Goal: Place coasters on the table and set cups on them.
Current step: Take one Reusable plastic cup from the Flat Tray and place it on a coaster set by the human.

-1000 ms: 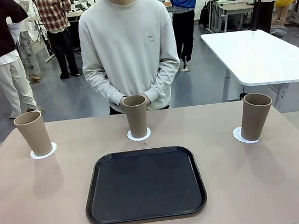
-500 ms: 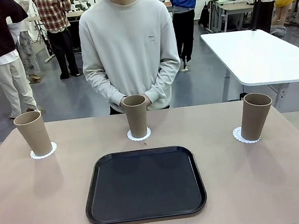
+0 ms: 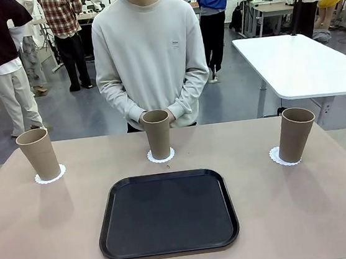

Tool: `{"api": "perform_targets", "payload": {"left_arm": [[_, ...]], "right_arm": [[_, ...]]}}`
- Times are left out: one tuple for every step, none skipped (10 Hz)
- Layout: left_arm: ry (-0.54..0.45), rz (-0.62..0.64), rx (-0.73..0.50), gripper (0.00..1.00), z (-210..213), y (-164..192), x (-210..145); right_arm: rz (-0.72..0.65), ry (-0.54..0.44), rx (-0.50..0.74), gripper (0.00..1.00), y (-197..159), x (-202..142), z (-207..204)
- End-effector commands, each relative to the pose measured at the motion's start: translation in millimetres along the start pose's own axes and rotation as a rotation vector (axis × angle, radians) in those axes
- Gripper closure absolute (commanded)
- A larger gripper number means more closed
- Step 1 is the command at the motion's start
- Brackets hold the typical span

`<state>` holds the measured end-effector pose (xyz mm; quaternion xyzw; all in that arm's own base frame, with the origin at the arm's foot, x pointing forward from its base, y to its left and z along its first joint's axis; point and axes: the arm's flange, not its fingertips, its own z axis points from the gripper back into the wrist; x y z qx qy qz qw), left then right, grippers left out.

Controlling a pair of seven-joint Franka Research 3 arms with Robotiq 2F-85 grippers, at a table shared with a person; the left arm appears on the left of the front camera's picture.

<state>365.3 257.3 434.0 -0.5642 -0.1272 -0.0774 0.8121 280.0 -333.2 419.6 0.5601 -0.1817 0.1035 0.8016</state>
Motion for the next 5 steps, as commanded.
{"api": "perform_targets", "payload": {"left_arm": [[-0.006,-0.003,-0.002,0.00,1.8,-1.6,0.1],[-0.006,-0.003,-0.002,0.00,1.8,-1.6,0.1],[-0.006,-0.003,-0.002,0.00,1.8,-1.6,0.1],[-0.006,-0.003,-0.002,0.00,1.8,-1.6,0.1],[-0.006,-0.003,-0.002,0.00,1.8,-1.6,0.1]], "right_arm": [[-0.003,0.014,-0.001,0.00,1.6,-2.7,0.6],[-0.003,0.014,-0.001,0.00,1.6,-2.7,0.6],[-0.003,0.014,-0.001,0.00,1.6,-2.7,0.6],[-0.003,0.014,-0.001,0.00,1.6,-2.7,0.6],[-0.003,0.014,-0.001,0.00,1.6,-2.7,0.6]]}}
